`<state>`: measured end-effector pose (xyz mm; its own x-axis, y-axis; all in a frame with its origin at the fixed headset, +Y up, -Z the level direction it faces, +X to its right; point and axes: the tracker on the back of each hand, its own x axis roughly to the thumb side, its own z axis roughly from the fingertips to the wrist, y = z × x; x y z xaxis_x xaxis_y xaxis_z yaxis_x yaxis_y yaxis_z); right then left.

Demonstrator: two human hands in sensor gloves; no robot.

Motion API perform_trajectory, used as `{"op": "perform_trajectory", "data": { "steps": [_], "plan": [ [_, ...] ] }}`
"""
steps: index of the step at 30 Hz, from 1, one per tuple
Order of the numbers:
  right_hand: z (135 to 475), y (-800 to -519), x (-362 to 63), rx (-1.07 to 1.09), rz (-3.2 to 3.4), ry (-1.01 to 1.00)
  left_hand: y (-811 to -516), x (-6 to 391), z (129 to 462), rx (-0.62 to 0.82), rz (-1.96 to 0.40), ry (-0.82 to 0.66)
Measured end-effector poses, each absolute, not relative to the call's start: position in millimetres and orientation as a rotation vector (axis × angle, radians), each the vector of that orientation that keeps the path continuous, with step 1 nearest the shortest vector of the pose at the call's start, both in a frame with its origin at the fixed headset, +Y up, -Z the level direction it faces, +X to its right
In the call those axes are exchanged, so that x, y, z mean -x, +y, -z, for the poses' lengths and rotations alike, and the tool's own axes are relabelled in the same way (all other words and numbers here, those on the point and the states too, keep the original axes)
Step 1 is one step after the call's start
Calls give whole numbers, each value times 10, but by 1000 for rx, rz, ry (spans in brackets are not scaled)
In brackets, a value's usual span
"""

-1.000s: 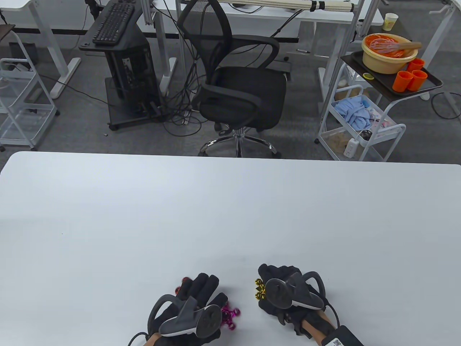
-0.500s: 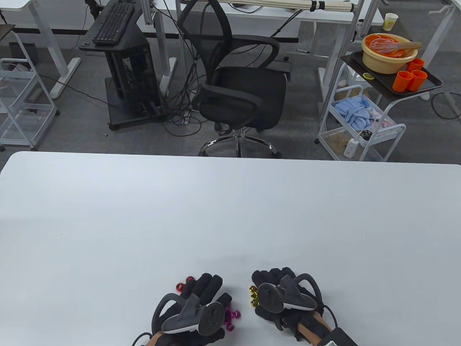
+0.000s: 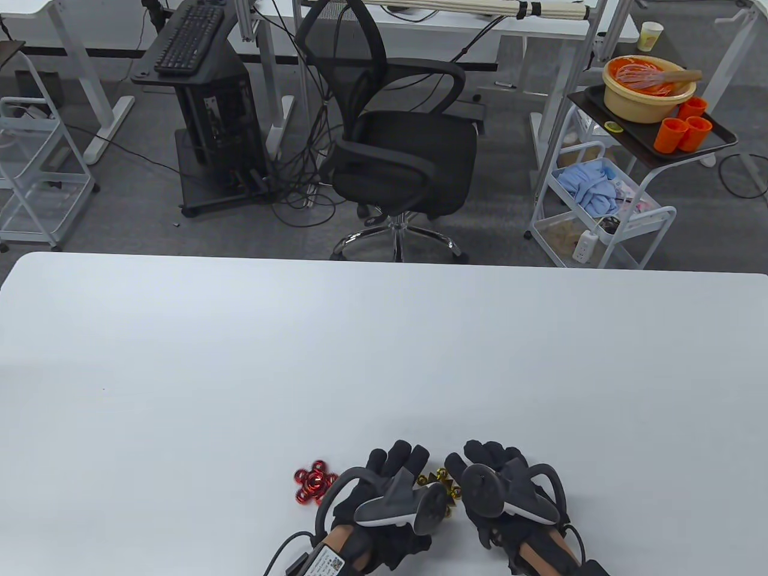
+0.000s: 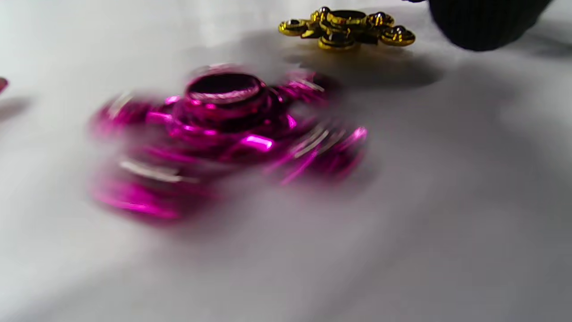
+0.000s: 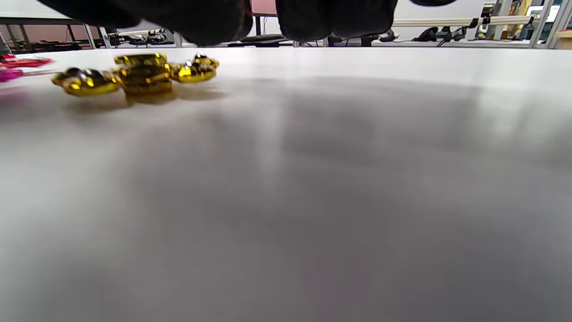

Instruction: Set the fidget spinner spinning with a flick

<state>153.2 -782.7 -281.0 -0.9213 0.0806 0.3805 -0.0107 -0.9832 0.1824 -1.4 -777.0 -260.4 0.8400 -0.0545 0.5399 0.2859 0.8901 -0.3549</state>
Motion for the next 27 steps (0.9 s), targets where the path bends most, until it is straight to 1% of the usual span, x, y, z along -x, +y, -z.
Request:
{"op": "perform_trajectory", "data": {
  "steps": [2,4,5,6,7,8,9,10,11,14,18,20,22,24,25,27],
  "plan": [
    [2831,-7847,-1500,-618,-3011,272,-7798,-1,2627,462,199,-538],
    [2850,-7847,-1461,-618,-3013,329,-7784,3,2641,444,160,-532],
    [2851,-7769,-1468,-600,-3020,397,-7788,-7,2639,454,152,-525],
    [2838,-7607,-1511,-583,-3000,461,-7785,-15,2631,462,156,-514],
    [2808,-7515,-1551,-627,-2954,548,-7784,-18,2628,463,164,-511],
    [2732,-7372,-1623,-609,-2863,576,-7782,-22,2625,464,179,-510],
    [2674,-7315,-1660,-572,-2832,451,-7782,-22,2625,463,182,-508],
    [2612,-7251,-1696,-498,-2828,251,-7776,-20,2625,461,177,-508],
    [2541,-7218,-1728,-449,-2860,176,-7775,-17,2629,460,165,-508],
    [2407,-7242,-1743,-511,-2955,236,-7781,-16,2629,465,159,-510],
    [2341,-7360,-1772,-487,-3017,117,-7782,68,2597,429,131,-534],
    [2350,-7399,-1789,-478,-3043,145,-7696,169,2523,405,67,-540],
    [2360,-7427,-1802,-480,-3056,120,-7570,336,2419,368,31,-548],
    [2367,-7453,-1811,-486,-3057,141,-7458,620,2298,313,31,-532],
    [2368,-7460,-1814,-484,-3056,151,-7435,716,2263,299,31,-524],
    [2371,-7483,-1822,-454,-3068,198,-7421,1083,2171,275,27,-486]
  ]
}}
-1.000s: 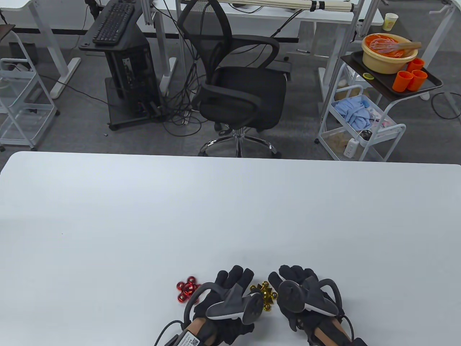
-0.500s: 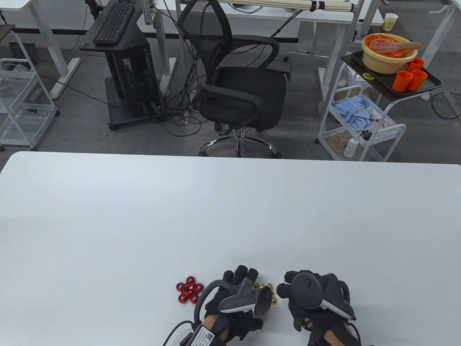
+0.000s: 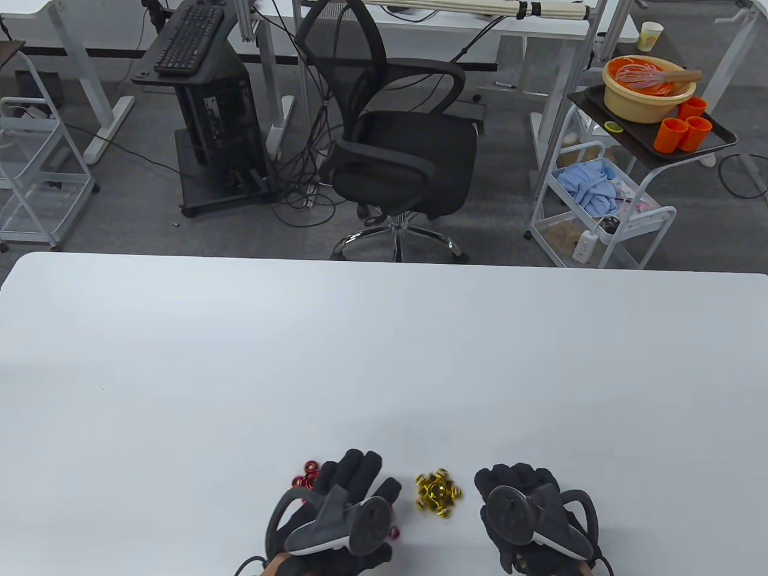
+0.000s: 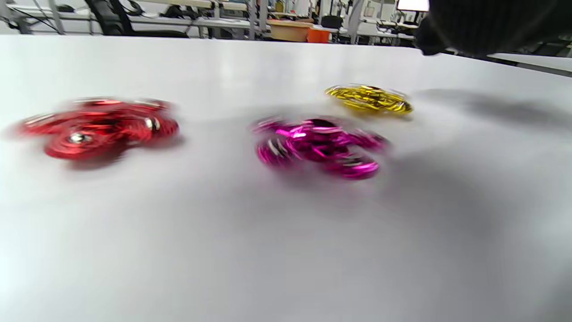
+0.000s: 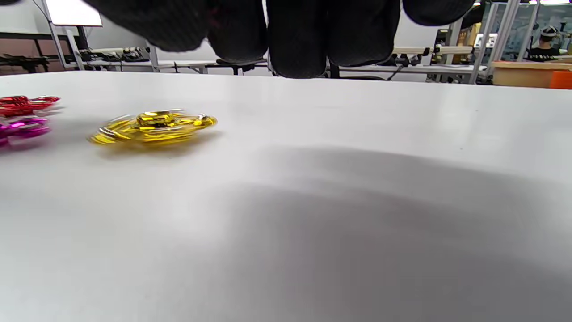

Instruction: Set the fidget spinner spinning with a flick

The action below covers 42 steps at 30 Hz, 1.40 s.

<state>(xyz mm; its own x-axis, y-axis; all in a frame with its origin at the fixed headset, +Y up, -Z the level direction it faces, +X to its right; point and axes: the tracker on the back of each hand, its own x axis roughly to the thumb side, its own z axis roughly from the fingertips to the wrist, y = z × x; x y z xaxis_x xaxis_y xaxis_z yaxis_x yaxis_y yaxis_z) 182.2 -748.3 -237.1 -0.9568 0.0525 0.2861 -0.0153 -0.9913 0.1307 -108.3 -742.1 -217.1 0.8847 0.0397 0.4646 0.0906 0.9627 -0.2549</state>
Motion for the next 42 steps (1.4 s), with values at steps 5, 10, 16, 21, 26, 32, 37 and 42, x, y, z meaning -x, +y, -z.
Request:
{"op": "perform_trajectory", "data": {
  "steps": [5,10,16,21,26,32,37,42],
  "plan": [
    [2357,-7472,-1781,-457,-3057,169,-7497,1711,2105,290,34,-357],
    [2306,-7448,-1640,-482,-3062,153,-7587,2045,2214,369,-83,-237],
    [2241,-7474,-1557,-529,-3059,193,-7536,2133,2223,323,-104,-185],
    [2246,-7512,-1544,-567,-3055,251,-7522,2124,2226,314,-102,-179],
    [2221,-7499,-1522,-602,-3061,255,-7546,2099,2241,328,-92,-178],
    [2175,-7496,-1460,-661,-3073,259,-7538,2097,2239,334,-93,-174],
    [2138,-7501,-1416,-706,-3073,275,-7531,2089,2232,347,-90,-169],
    [2109,-7476,-1409,-728,-3081,258,-7532,2084,2233,346,-92,-164]
  ]
}}
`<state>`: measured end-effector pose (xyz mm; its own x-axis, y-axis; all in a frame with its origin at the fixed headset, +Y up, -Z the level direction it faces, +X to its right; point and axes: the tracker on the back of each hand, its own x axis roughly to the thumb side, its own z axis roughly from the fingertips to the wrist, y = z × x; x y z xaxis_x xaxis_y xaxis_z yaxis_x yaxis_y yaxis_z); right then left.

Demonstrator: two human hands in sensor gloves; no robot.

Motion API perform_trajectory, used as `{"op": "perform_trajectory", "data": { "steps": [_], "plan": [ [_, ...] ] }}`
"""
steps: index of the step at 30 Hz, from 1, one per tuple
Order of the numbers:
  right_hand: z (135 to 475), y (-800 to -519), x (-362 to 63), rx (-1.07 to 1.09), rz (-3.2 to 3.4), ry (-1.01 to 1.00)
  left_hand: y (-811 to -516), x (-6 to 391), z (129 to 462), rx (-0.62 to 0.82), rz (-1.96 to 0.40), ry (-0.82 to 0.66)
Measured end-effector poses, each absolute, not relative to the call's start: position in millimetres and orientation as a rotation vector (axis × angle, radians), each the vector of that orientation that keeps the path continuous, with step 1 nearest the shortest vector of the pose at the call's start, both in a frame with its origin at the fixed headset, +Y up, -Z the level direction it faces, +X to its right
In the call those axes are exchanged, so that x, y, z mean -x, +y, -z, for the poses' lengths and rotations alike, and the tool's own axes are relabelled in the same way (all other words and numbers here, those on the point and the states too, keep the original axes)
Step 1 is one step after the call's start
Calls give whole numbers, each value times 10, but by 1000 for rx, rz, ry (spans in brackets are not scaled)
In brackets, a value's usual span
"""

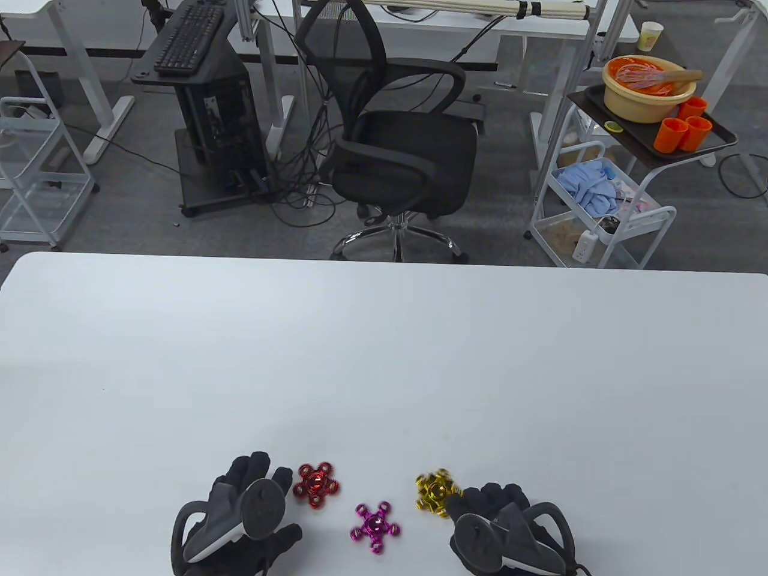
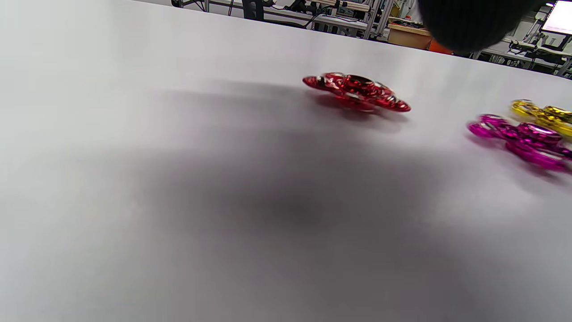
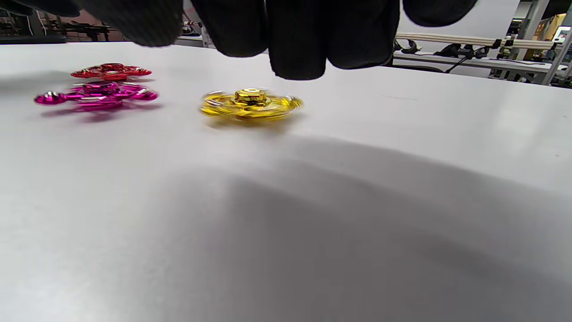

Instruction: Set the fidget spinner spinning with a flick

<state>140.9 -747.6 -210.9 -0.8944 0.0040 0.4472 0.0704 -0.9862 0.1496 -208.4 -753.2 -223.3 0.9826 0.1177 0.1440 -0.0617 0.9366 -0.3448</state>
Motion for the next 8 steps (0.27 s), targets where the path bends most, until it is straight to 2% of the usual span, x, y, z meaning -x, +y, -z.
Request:
{"op": "perform_trajectory", "data": {
  "steps": [8],
  "plan": [
    [2096,-7476,-1406,730,3002,-247,-7539,2061,2231,358,-88,-162]
  ]
}}
